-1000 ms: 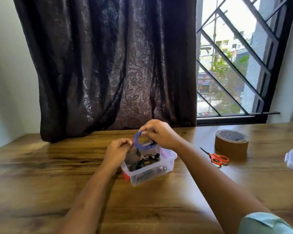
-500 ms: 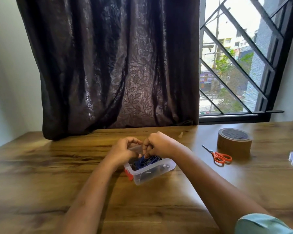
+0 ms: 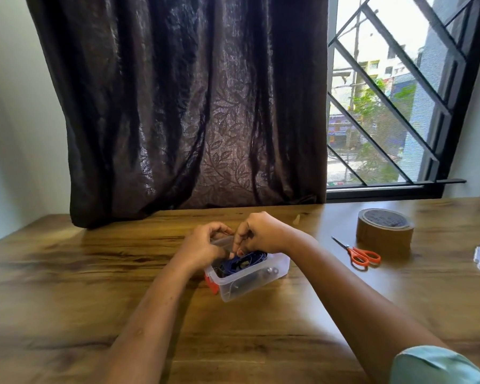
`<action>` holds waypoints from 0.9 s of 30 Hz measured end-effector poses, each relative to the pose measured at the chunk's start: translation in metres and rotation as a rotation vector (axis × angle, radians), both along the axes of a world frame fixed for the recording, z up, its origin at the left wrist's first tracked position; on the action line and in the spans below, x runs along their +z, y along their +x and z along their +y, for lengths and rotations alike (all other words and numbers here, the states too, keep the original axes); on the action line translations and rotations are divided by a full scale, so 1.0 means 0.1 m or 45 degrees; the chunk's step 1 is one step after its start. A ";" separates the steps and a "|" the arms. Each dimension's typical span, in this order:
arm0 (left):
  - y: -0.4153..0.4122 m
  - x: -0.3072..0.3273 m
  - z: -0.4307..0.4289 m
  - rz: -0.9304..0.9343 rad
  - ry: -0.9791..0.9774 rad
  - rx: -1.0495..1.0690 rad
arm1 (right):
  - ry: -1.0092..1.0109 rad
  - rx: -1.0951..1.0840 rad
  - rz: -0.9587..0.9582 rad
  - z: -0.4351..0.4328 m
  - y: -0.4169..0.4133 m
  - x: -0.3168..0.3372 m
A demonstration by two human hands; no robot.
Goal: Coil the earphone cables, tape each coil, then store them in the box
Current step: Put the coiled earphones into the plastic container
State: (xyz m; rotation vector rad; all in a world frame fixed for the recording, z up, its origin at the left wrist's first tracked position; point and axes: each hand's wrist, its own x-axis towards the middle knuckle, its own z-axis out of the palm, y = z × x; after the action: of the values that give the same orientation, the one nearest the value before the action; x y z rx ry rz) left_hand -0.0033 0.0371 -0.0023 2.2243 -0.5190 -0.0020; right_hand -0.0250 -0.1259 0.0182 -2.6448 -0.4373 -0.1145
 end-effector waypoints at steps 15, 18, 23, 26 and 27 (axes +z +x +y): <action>-0.06 0.04 -0.05 -0.215 0.495 0.117 | 0.043 0.048 -0.005 -0.02 0.01 -0.04; -0.07 0.06 -0.03 -0.193 0.412 0.072 | 0.380 0.017 -0.204 -0.09 0.04 -0.04; -0.09 0.08 -0.05 -0.247 0.391 -0.091 | 0.873 -0.392 -0.529 -0.45 0.17 -0.17; -0.09 0.09 -0.06 -0.203 0.429 -0.157 | 0.644 -0.765 -0.496 -0.85 0.27 -0.48; -0.09 0.10 -0.07 -0.177 0.425 -0.171 | 0.487 -0.854 -0.416 -0.96 0.30 -0.59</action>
State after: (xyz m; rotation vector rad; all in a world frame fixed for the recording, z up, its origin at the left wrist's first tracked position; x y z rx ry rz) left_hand -0.0122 0.0304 0.0076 2.5212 -0.7921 -0.0039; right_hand 0.0047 -0.2223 -0.0411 -2.2819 0.3610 -0.7618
